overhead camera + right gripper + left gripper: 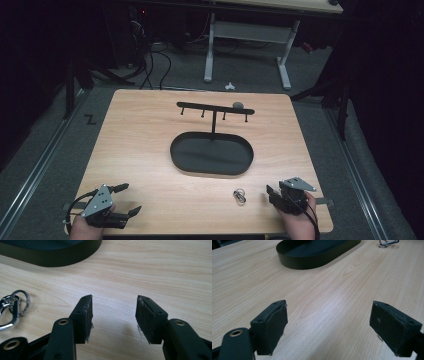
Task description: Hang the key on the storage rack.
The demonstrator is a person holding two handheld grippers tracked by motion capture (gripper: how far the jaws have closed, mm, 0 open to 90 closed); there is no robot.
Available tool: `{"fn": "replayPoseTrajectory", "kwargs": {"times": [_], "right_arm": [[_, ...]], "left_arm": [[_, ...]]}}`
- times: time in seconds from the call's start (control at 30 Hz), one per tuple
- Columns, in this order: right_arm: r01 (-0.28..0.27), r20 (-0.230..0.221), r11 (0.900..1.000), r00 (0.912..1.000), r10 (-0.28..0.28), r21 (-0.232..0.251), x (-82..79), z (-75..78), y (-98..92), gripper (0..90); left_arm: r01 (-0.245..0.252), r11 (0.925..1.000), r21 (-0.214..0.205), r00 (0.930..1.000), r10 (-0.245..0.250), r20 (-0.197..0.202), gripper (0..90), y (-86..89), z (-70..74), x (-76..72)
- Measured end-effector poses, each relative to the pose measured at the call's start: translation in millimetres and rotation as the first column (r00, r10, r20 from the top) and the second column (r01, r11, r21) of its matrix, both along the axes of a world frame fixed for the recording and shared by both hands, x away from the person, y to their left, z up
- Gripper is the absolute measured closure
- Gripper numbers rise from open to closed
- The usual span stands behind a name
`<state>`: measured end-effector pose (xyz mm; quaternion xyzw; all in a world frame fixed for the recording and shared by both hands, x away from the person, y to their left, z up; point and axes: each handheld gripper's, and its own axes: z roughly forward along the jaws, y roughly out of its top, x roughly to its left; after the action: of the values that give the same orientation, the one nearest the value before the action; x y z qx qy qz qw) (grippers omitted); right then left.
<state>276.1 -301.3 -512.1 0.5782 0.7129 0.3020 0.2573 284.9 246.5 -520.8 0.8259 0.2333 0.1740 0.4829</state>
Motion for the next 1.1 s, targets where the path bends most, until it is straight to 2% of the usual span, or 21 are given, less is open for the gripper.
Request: {"fn": "replayPoseTrajectory", "kwargs": {"times": [0.7,1.1], "right_arm": [[0.000,-0.015,0.9999,0.9999,0.000,0.010,-3.4,-3.0,-5.2,47.3],[-0.004,-0.004,0.9997,1.0000,0.004,0.022,-3.6,-3.7,-6.2,47.3]], "left_arm": [[0.013,0.9999,0.009,0.9999,-0.013,-0.003,15.3,-5.1,-0.4,3.3],[0.013,0.9999,0.008,0.9999,-0.013,-0.002,15.3,-5.2,-0.3,3.1]]}}
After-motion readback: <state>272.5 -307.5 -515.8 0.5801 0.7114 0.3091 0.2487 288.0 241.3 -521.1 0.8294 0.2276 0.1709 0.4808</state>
